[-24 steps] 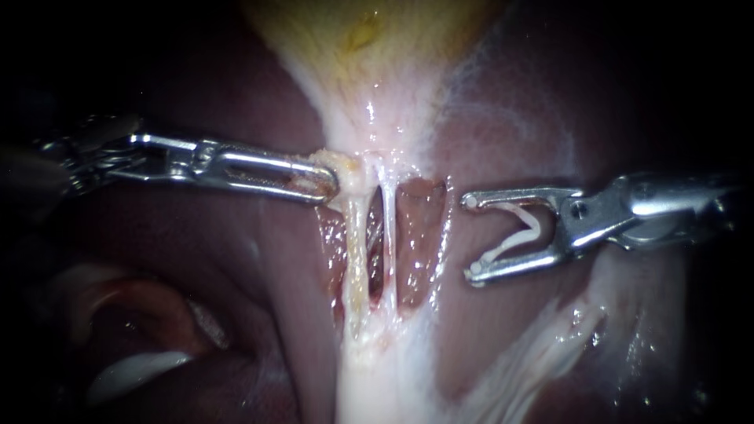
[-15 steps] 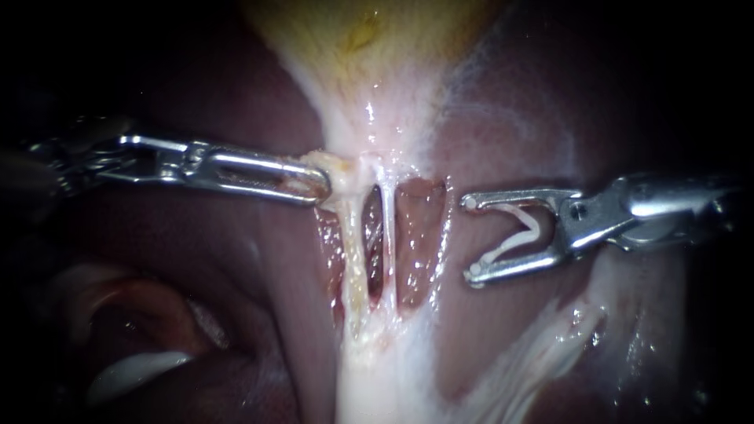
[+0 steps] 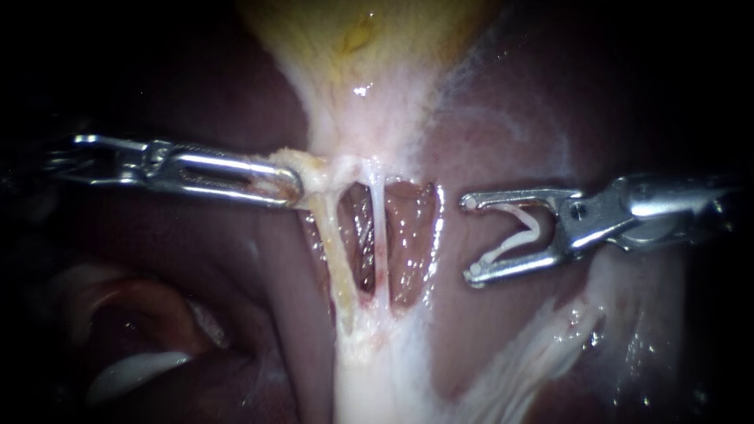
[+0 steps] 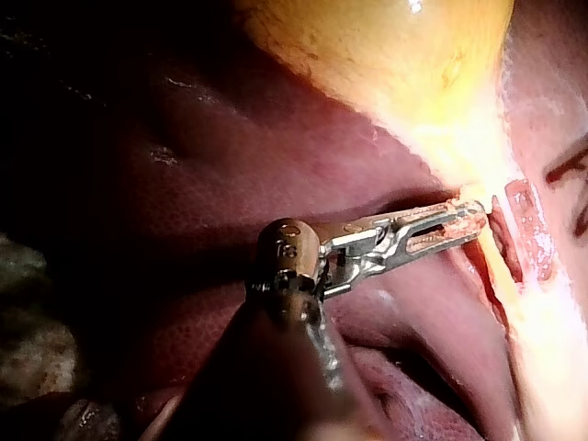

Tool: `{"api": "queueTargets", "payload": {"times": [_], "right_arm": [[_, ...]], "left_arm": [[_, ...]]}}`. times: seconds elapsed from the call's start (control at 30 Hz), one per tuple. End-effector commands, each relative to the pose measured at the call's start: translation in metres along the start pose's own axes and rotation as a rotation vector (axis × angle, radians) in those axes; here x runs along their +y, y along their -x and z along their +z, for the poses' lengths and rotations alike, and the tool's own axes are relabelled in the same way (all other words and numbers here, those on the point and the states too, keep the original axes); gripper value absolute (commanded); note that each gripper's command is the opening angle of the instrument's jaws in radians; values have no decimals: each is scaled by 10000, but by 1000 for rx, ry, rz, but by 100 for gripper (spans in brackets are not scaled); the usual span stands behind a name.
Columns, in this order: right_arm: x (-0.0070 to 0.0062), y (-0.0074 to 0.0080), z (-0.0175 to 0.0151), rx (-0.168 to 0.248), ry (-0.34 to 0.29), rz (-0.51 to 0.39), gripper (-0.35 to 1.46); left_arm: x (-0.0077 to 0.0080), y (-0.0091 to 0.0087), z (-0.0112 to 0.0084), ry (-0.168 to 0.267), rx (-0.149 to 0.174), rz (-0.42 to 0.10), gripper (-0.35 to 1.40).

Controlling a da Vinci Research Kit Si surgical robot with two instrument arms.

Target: Clipping first clip left tube

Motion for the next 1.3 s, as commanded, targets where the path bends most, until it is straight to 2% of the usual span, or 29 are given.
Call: {"api": "queueTargets", "payload": {"times": [0.03, 0.53, 1.0, 1.3], "right_arm": [[0, 0, 0, 0, 0, 0, 50], [0, 1, 8, 0, 0, -1, 50], [-8, 16, 67, 3, -24, 37, 50], [-7, 19, 91, 7, -30, 61, 50]], "left_arm": [[0, 0, -1, -1, 0, 0, -35], [-2, 1, -4, -3, 1, -1, -35], [-1, 0, -3, -2, 1, 0, -35], [-1, 0, -3, -2, 1, 0, -35]]}}
